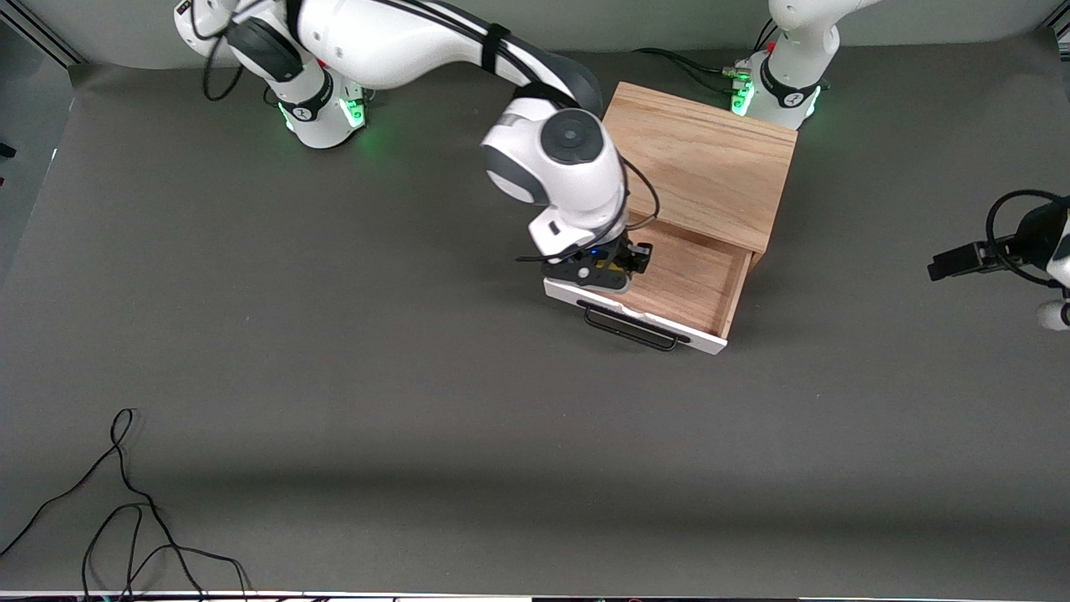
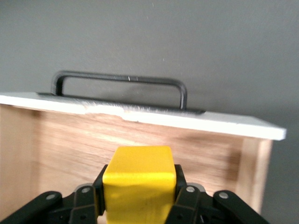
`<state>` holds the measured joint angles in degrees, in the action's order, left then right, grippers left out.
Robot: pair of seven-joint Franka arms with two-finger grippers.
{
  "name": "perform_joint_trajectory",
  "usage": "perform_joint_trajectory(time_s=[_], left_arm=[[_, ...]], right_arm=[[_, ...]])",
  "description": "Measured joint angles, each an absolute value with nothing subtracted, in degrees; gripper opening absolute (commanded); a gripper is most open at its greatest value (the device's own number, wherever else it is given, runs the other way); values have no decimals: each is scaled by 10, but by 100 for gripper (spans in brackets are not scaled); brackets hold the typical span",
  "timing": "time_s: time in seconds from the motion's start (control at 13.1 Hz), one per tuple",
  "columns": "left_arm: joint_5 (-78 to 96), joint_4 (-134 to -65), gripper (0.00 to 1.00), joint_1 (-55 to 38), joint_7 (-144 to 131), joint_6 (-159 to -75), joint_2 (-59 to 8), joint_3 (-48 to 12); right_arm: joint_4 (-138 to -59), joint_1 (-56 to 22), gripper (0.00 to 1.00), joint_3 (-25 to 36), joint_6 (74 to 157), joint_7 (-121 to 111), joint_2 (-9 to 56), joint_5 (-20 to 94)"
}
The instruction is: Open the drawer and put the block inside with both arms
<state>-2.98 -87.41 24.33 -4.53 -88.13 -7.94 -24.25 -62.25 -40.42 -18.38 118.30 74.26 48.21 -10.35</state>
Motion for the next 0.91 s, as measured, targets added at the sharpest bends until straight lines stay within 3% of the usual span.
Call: perform_joint_trajectory(time_s=[0.3,0.91], left_arm=[[-30,-972,100,244,9,-954,-13,-244],[-29,-984,100,243,27,-961,-1,-246]], right_arm=[[-623,-418,14,-183,1187,761,498,-111],[-631,-422,25,-182,1187,783,504,-111]])
